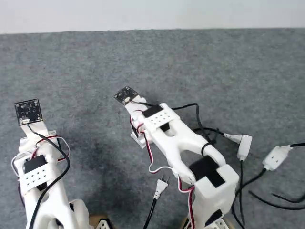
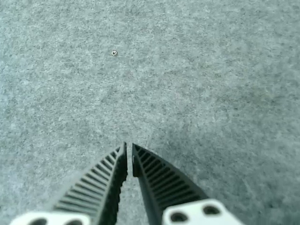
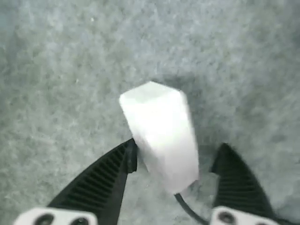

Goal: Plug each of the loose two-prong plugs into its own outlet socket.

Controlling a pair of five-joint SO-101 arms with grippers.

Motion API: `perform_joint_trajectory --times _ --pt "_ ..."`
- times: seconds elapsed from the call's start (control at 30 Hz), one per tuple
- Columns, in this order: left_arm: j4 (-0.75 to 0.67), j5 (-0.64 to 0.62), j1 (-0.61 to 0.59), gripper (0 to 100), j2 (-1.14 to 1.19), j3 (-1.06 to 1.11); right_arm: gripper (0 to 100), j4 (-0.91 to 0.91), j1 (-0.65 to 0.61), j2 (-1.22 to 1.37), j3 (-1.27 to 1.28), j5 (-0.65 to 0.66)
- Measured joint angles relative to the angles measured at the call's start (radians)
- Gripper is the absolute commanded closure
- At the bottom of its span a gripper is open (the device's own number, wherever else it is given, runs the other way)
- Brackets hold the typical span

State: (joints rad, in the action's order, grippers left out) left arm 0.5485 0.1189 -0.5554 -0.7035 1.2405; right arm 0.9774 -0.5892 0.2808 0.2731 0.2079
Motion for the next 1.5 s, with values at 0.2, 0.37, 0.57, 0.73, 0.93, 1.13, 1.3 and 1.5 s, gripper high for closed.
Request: perform_joint_trajectory --times 0.2,0.37,0.57,0.73,0.93,1.13,1.3,1.5 --pt "0.000 0.000 0.000 98 0.000 0.000 99.0 0.005 0.031 0.000 -0.018 0.003" --pt "0.000 0.000 0.000 98 0.000 0.000 99.1 0.032 0.141 -0.104 -0.018 -0.172" --pt "0.000 0.000 0.000 98 0.000 0.000 99.1 0.040 0.279 -0.224 -0.018 -0.381" --pt "0.000 0.000 0.000 98 0.000 0.000 99.0 0.035 0.334 -0.222 -0.021 -0.509" --pt "0.000 0.000 0.000 98 0.000 0.000 90.8 0.034 0.361 -0.095 -0.117 -0.588" --pt "0.000 0.000 0.000 98 0.000 0.000 75.3 0.044 0.356 0.138 -0.230 -0.589" --pt "0.000 0.000 0.002 98 0.000 0.000 74.3 0.190 0.342 0.269 -0.442 -0.534" --pt "0.000 0.000 0.041 98 0.000 0.017 72.2 0.370 0.322 0.262 -0.585 -0.485"
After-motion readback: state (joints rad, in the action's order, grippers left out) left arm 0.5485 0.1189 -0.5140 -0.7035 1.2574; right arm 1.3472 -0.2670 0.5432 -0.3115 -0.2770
